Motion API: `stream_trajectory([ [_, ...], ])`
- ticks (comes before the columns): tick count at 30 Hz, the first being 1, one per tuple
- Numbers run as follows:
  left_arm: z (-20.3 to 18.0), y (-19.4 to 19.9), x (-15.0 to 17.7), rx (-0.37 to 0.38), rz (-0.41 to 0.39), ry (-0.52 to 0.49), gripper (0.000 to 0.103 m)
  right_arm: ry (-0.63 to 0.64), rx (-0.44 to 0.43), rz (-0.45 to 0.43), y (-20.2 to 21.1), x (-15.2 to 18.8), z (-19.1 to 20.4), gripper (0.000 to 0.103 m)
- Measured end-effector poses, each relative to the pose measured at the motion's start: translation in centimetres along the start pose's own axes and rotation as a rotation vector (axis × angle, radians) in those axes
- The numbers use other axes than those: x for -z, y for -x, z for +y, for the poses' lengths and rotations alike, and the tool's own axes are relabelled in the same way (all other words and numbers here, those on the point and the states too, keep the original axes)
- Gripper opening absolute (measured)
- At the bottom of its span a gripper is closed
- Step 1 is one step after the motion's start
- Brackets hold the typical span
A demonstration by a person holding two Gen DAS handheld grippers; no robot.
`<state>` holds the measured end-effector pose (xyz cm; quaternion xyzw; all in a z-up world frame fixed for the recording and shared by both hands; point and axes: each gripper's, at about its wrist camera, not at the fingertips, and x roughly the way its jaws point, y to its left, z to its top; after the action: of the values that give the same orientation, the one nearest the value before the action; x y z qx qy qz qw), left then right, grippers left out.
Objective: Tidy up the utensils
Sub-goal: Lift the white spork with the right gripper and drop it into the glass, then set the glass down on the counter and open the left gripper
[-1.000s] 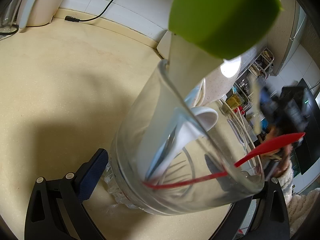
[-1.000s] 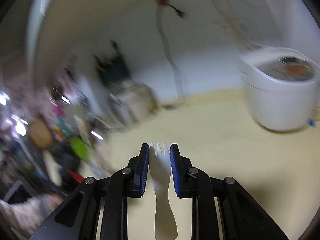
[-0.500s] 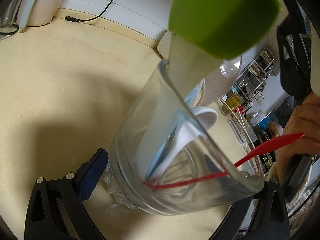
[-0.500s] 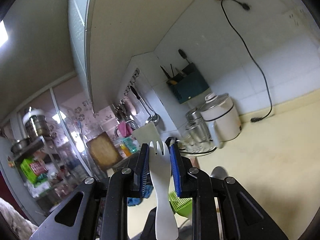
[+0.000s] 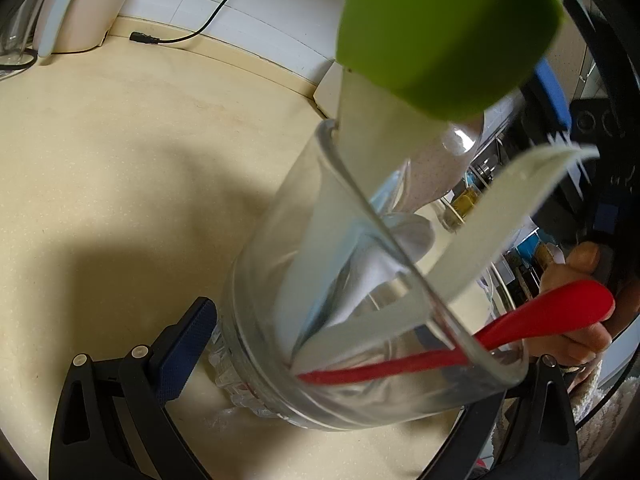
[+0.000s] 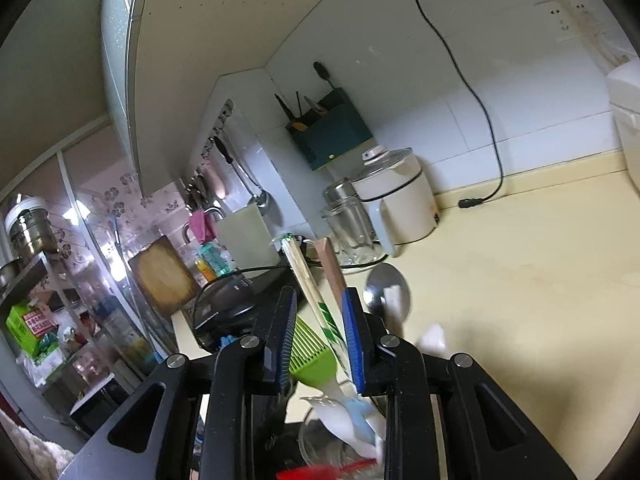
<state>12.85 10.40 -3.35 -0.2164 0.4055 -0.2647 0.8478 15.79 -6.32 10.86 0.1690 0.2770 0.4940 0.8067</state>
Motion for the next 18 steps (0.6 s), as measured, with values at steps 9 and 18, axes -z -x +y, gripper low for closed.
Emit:
stream_trajectory([
  [9, 0.0, 0.0, 0.0, 0.0, 0.0, 0.0, 0.1, -0.02, 0.08, 0.037, 4.3, 2.0, -0.8, 0.031],
  [18, 0.0, 0.0, 0.0, -0.004, 0.0, -0.004, 0.1, -0.215, 0.174, 0.098, 7.6, 5.5, -5.0, 0.046],
])
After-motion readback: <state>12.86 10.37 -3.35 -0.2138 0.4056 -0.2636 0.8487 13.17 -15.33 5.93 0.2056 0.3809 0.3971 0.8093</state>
